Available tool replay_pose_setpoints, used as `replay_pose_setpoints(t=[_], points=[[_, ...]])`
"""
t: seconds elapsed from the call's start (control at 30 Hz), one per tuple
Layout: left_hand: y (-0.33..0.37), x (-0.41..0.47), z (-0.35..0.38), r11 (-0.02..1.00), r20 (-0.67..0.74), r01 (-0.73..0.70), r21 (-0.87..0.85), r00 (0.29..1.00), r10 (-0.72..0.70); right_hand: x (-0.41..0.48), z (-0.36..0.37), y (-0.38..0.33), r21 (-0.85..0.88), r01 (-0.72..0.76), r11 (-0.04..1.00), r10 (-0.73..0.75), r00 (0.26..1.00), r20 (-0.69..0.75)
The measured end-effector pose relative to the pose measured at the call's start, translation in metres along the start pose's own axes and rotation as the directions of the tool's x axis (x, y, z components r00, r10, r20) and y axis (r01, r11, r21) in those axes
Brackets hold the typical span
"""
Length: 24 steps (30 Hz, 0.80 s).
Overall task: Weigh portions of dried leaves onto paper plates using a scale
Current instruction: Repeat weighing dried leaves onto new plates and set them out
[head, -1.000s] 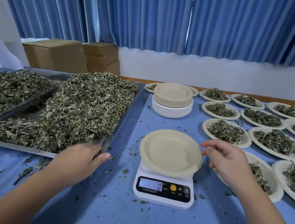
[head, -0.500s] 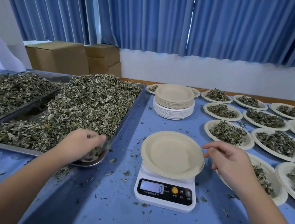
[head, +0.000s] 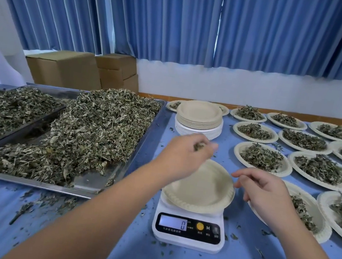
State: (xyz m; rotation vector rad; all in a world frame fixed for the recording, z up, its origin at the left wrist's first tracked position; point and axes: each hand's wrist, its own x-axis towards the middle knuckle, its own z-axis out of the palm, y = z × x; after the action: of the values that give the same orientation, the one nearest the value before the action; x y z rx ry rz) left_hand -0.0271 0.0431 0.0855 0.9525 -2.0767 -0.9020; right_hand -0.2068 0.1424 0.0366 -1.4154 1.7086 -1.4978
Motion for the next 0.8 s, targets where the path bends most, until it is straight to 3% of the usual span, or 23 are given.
replay_pose_setpoints(t=[0.1,0.2,0.3,0.4,0.5,0.57,0.67,0.8], points=[[-0.010,0.000,0.013,0.964,0.284,-0.120,0.237,0.958,0.050,0.000,0.001,-0.001,0.000,0.002,1.000,-0.002,1.000,-0.001],[-0.018,-0.005,0.009,0.936,0.384,-0.196,0.291,0.921,0.073,0.000,0.001,-0.001,0.003,0.004,1.000,-0.004,1.000,0.002],[-0.023,-0.007,-0.007,0.941,0.286,-0.234,0.246,0.945,0.160,0.000,0.001,-0.002,0.008,-0.001,1.000,0.001,1.000,0.005],[-0.036,0.010,-0.038,0.890,0.042,-0.171,0.423,0.985,0.169,0.001,0.002,-0.002,0.007,-0.007,1.000,0.007,1.000,0.001],[-0.066,0.027,-0.080,0.780,-0.123,0.085,0.620,0.992,-0.009,0.000,0.002,-0.002,0.021,-0.014,1.000,0.014,1.000,-0.004],[-0.091,0.030,-0.103,0.656,-0.078,0.175,0.734,0.981,-0.175,0.000,0.002,-0.001,0.021,-0.018,1.000,0.019,1.000,-0.004],[-0.115,0.027,-0.118,0.533,0.104,0.083,0.842,0.945,-0.310,0.000,0.002,-0.001,0.010,-0.012,1.000,0.012,1.000,0.007],[-0.131,0.026,-0.117,0.536,0.148,0.100,0.838,0.904,-0.400,-0.001,0.002,-0.001,0.003,-0.010,1.000,0.010,1.000,0.011]])
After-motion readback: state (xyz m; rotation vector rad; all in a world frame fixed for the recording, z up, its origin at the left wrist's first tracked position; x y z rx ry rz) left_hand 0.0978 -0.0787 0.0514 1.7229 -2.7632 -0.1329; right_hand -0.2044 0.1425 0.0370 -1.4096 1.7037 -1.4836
